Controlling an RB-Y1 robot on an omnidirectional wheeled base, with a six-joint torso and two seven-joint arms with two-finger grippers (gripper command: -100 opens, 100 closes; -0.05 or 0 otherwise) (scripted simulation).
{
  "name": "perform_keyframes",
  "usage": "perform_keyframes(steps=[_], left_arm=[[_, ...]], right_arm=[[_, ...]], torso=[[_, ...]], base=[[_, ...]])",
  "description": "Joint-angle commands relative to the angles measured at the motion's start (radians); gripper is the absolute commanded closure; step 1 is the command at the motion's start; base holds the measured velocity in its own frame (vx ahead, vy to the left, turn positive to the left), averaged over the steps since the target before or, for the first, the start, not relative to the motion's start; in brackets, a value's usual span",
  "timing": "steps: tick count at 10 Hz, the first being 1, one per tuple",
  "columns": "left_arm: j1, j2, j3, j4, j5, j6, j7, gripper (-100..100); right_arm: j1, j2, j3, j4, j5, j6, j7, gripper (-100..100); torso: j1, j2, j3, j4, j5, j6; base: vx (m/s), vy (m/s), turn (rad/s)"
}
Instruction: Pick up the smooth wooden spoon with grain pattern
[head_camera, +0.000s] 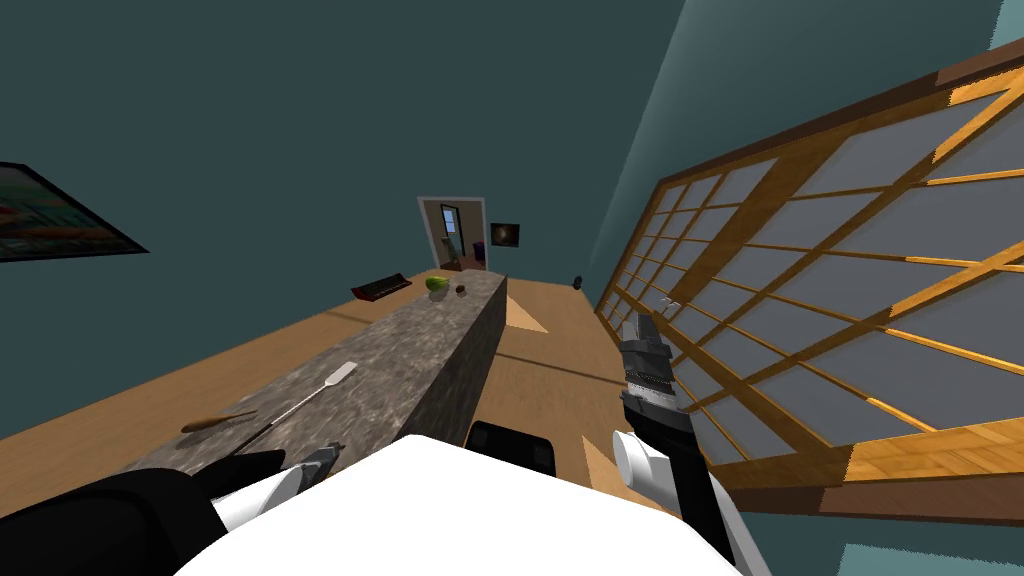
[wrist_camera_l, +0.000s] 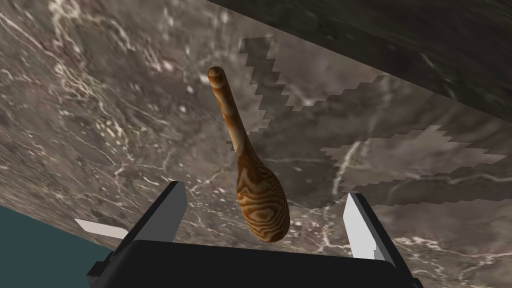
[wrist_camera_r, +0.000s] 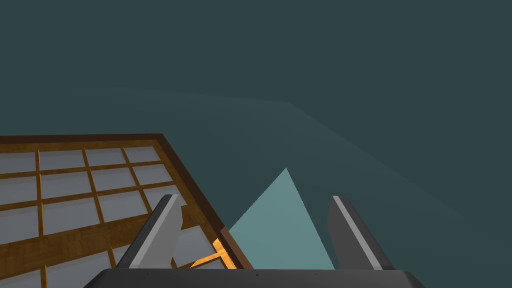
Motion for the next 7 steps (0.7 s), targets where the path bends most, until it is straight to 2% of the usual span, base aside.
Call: perform_keyframes(steps=[1,2,6,7], left_arm=[[0.0,0.0,0.0,0.0,0.0,0.0,0.0,-100],[0.0,-0.001,0.001,0.001,0.0,-0.002,-0.006,100],[0.0,-0.001,0.002,0.001,0.0,-0.001,-0.005,100],[0.0,-0.001,0.002,0.001,0.0,-0.001,-0.005,0]], right_arm=[[0.0,0.0,0.0,0.0,0.0,0.0,0.0,0],[0.0,0.0,0.0,0.0,0.0,0.0,0.0,0],[0.0,0.0,0.0,0.0,0.0,0.0,0.0,0],[0.0,0.0,0.0,0.0,0.0,0.0,0.0,0]], torso=[[0.0,0.0,0.0,0.0,0.0,0.0],[0.001,0.001,0.001,0.0,0.001,0.001],[0.003,0.003,0.002,0.001,0.001,0.001],[0.003,0.003,0.002,0.001,0.001,0.001]], base=[[0.021,-0.008,0.026],[0.0,0.0,0.0],[0.0,0.0,0.0],[0.0,0.0,0.0]])
